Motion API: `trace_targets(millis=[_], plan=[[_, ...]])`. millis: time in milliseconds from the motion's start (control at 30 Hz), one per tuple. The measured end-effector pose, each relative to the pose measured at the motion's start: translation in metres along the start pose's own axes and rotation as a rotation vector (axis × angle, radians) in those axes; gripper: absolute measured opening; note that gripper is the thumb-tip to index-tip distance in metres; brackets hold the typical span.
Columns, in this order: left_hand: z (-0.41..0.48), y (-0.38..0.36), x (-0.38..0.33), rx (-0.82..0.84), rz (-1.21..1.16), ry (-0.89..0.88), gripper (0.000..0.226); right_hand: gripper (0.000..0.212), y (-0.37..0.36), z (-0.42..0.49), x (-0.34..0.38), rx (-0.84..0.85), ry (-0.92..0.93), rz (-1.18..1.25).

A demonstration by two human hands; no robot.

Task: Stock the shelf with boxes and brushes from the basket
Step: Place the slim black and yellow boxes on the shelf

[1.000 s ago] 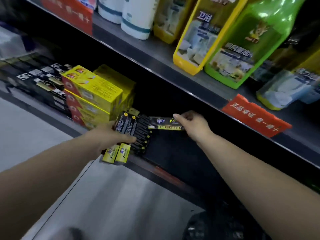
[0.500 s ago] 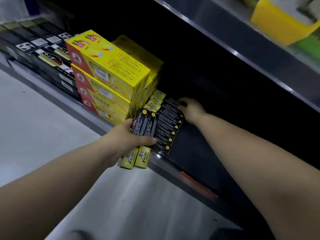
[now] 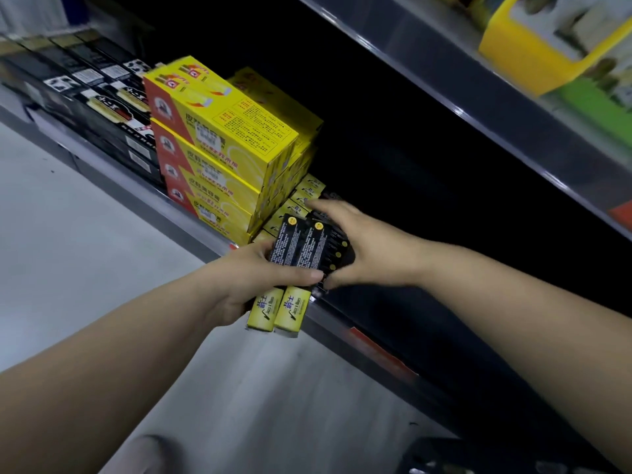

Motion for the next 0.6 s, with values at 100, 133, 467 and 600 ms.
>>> trace_targets(millis=[100,133,467,600], plan=[[-0.008,-0.003,0.009,0.061,-0.03,0.085,0.058,0.09,0.002,-0.022,0.014,-0.092,-0.011,-0.05],[-0.01,-0.001,0.012,0.058,-0.013,0.101,0.068,0.083,0.003,-0.026,0.014,-0.105,-0.027,-0.081],[-0.027,0.073,0.017,-0.405,-0.089,0.101,0.018,0.054,-0.025,-0.017,-0.039,-0.124,-0.37,-0.239],[-0.023,0.072,0.02,-0.388,-0.12,0.12,0.006,0.053,-0.041,0.006,-0.026,-0.117,-0.319,-0.342]])
Point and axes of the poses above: each hand's wrist, its own z-axis towards the middle knuckle, its own y-axis out of the back of the hand, x = y × z, the point moved 8 cm from there along z, towards the middle knuckle, and after that the axes turned 3 degrees about -x, right-handed, at the moved point
